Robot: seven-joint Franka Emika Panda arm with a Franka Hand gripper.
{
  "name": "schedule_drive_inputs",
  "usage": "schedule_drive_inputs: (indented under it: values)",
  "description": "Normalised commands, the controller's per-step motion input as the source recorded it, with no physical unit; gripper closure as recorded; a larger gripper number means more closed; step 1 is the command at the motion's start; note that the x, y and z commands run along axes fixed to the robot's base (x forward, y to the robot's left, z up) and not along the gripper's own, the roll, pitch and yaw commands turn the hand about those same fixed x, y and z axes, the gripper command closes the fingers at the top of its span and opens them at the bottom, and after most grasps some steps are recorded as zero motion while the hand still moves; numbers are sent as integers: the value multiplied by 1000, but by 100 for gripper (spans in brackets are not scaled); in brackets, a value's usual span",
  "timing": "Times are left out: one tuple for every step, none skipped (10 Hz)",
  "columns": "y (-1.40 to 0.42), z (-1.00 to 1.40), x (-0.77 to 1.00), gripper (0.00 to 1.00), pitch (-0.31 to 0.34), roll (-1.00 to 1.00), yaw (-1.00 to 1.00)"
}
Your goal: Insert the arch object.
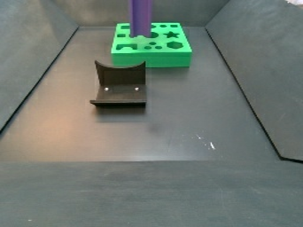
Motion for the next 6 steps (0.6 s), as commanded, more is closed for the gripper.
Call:
schedule_drive_inputs:
  values:
    - [177,-331,534,100,91,0,-46]
    - [180,-180,691,100,114,-44,-54]
    - [160,-54,746,100,131,-81,-83]
    - [140,-3,771,100,153,-87,-106]
    - [97,-20,837,100,149,-84,-163]
    - [97,-151,789,100,131,-4,-169]
